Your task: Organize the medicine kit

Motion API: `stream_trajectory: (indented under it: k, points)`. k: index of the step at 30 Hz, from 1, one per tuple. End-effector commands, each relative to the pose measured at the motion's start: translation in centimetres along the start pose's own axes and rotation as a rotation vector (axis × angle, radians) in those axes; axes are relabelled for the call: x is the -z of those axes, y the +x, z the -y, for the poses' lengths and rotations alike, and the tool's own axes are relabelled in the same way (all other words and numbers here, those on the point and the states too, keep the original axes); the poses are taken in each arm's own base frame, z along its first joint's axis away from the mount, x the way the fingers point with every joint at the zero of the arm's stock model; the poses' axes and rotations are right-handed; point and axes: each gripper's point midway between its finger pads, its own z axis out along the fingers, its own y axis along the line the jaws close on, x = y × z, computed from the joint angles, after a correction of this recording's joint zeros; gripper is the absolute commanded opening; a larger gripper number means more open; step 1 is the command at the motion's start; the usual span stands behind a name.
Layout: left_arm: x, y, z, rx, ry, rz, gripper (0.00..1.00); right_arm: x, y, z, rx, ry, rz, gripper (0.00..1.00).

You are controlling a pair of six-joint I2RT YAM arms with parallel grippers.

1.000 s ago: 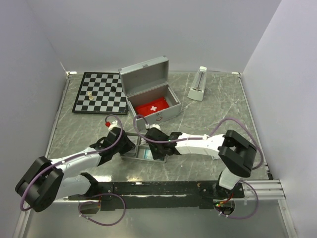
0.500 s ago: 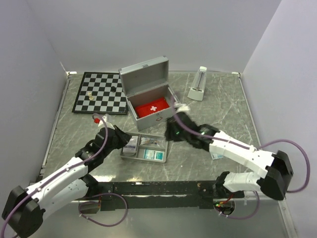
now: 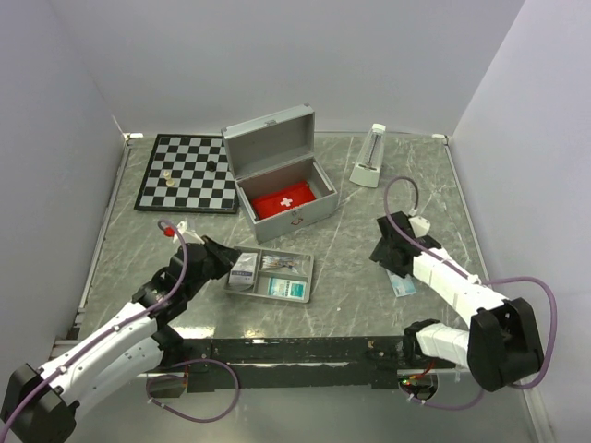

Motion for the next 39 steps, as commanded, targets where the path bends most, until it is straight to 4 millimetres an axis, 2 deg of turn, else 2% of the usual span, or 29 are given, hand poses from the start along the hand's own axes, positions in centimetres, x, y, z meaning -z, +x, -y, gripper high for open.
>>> stream_trajectory:
  k: [1,4,9,19,23,27,30,34,39]
  points:
    - [-0.3,-0.6,0.1,0.044,-0.002,0.033,0.14,-0.5,-0.9,2.2,-0.095,0.06,0.036,0.63]
    - [-0.6,-0.4,0.2,0.049,-0.006,0.028,0.14,-1.3,-0.4,3.6,-0.107,0.106,0.004,0.63]
    - [-0.9,0.2,0.1,0.048,-0.009,0.003,0.13,-2.0,-0.7,3.5,-0.085,0.13,-0.025,0.63]
    - [-0.4,0.1,-0.5,0.077,0.01,0.026,0.13,-3.2,1.0,1.5,0.008,0.071,-0.181,0.55]
    - [-0.6,0.4,-0.7,0.072,-0.002,0.013,0.12,-3.6,2.3,1.0,0.025,0.043,-0.241,0.45]
    - [-0.7,0.5,-0.6,0.064,-0.008,0.005,0.12,-3.5,2.2,0.9,0.03,0.033,-0.235,0.29]
    - [-0.7,0.6,-0.8,0.065,-0.01,0.001,0.12,-3.4,2.2,0.9,0.033,0.031,-0.236,0.22]
    - [-0.7,0.7,-0.9,0.07,-0.009,0.0,0.11,-1.9,1.4,0.3,0.064,0.009,-0.173,0.16]
    - [-0.7,0.7,-0.9,0.066,-0.012,0.0,0.12,2.1,0.4,-3.3,0.113,-0.16,-0.071,0.06]
